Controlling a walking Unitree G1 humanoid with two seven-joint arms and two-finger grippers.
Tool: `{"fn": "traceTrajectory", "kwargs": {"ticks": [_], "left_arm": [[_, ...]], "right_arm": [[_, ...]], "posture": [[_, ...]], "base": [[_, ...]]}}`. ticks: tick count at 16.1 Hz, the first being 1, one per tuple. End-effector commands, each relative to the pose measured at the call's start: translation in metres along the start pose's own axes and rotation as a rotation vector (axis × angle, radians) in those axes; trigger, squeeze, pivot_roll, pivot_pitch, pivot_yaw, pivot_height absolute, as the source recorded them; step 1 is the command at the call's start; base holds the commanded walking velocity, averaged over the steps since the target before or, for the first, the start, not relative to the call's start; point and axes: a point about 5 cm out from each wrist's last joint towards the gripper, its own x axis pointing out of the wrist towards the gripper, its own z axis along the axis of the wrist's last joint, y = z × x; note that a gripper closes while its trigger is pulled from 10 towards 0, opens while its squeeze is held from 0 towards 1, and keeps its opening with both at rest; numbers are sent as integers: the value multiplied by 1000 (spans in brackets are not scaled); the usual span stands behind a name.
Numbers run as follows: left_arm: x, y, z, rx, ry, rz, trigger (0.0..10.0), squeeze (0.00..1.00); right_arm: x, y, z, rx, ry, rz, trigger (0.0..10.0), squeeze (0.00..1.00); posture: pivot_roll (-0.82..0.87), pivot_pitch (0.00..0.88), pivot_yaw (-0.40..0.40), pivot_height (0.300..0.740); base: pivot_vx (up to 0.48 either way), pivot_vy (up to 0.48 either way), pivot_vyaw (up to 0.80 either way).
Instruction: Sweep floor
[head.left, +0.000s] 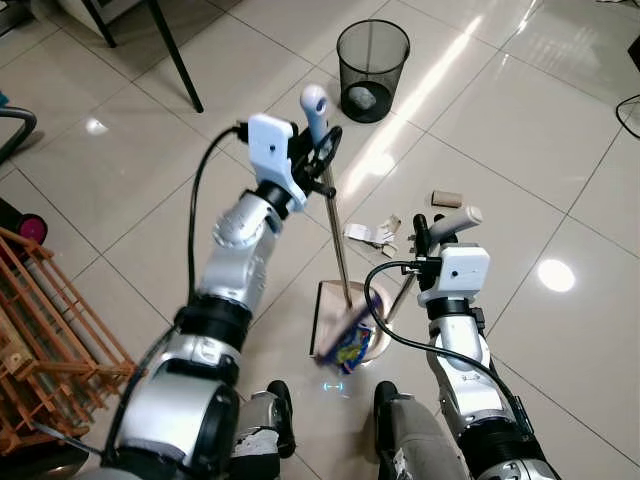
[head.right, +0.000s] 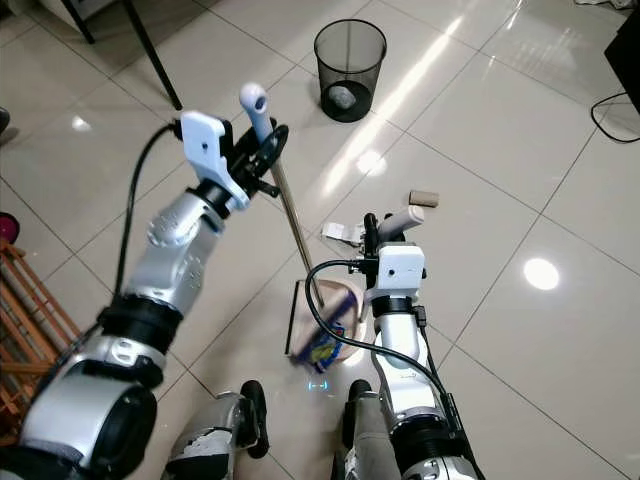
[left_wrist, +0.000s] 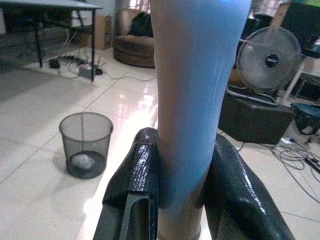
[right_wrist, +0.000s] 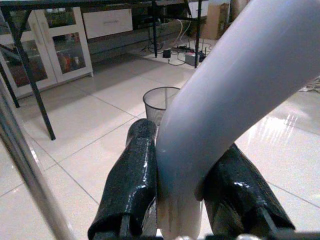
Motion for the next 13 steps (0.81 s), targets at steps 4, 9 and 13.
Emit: {"fn": "traceTrajectory", "kwargs": {"ticks": [4,9,13], "left_arm": [[8,12,23,33,-65,0,10000,0],[7,39,38,94,-69,67,10000,0],[-13,63,31,193,6,147,10000,0]], "right_arm": [[-16,4,-21,10,132,18,10000,0],[-13,-1,-21,10,134,2,10000,0],[-13,-2,-21,18,133,-5,10000,0]], "posture": [[56,324,79,740],[68,335,76,740],[69,328,78,740]], "base": [[0,0,0],[0,0,0],[0,0,0]]}}
